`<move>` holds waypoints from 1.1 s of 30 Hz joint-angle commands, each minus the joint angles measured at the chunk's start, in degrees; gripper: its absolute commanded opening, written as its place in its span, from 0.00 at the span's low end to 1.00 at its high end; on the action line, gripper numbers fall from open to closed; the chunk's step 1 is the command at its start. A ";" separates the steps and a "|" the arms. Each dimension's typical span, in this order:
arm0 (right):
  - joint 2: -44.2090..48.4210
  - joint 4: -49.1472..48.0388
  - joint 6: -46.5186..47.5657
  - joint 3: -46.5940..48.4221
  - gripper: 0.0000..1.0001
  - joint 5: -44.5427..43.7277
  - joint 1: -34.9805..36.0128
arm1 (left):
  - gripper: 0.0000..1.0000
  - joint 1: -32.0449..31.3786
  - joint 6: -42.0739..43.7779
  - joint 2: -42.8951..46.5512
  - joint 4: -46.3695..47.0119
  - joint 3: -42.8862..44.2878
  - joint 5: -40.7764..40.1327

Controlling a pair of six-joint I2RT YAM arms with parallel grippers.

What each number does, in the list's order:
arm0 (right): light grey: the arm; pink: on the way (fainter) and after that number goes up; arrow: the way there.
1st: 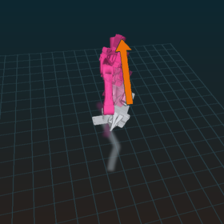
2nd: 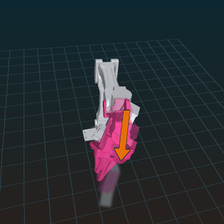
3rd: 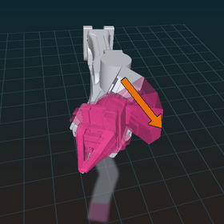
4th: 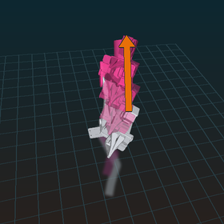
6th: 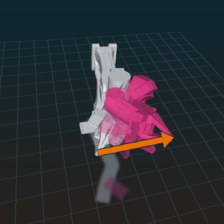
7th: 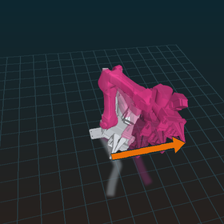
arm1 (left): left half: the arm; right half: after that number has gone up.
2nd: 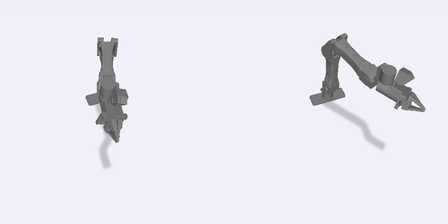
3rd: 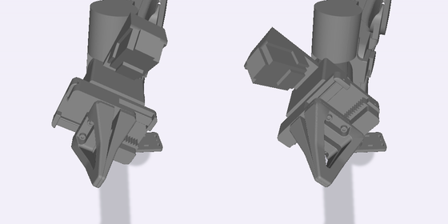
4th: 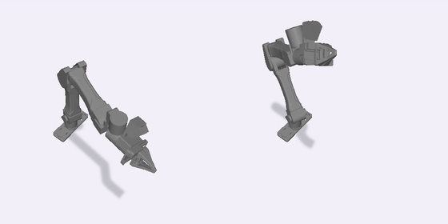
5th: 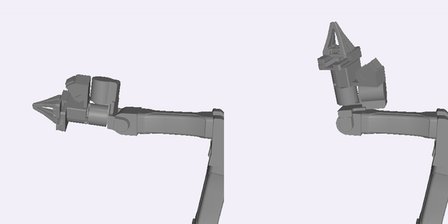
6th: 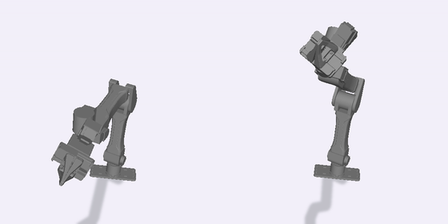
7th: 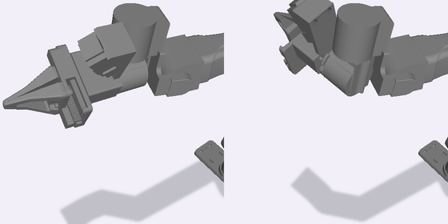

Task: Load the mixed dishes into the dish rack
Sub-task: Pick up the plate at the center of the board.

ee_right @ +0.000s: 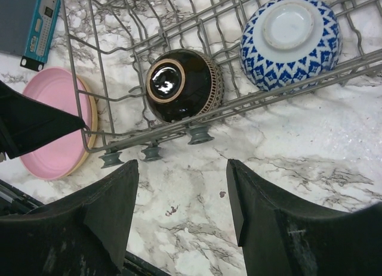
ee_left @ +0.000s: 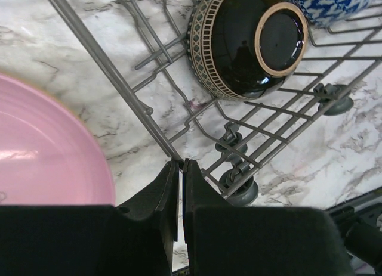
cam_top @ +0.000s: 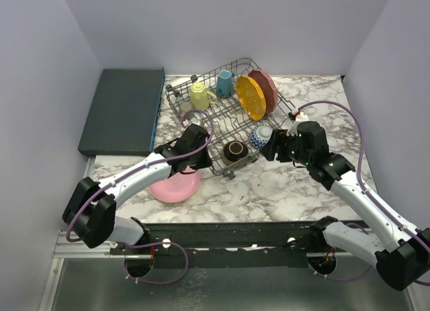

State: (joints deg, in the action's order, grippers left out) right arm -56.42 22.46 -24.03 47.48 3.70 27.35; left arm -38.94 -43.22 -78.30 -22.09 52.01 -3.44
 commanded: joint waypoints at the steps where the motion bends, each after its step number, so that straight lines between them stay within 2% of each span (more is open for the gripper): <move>1: 1.17 1.01 -0.33 -0.69 0.66 -0.01 -0.16 | 0.05 -0.71 -0.28 -3.43 6.58 0.47 2.12; 8: 0.91 1.14 -0.25 -0.65 0.66 -0.10 -0.11 | 0.11 -0.77 0.11 -1.66 6.42 -0.12 1.77; 10: 0.74 1.18 -0.24 -0.60 0.66 -0.10 -0.12 | 0.16 -0.72 -0.06 -0.82 6.10 -0.40 1.77; 15: 0.50 1.42 -0.27 -0.07 0.66 -0.10 -0.12 | 0.38 -0.78 0.15 1.58 3.83 -0.18 2.27; 20: 0.87 2.28 0.12 0.88 0.66 -0.51 -0.14 | 0.49 -0.73 0.67 4.92 -1.59 0.94 0.09; 27: 1.79 2.77 0.39 0.58 0.67 -1.16 -0.11 | 0.57 -0.66 0.00 11.35 -11.00 0.84 -5.11; 33: 1.50 2.02 0.11 0.23 0.67 -0.54 -0.12 | 0.59 -0.67 -2.82 15.86 -15.57 -1.91 -6.92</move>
State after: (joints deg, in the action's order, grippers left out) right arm -55.59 23.73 -23.99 47.40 3.66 27.35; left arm -39.72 -43.97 -65.12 -32.21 51.90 -7.27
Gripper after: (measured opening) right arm 0.664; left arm 0.591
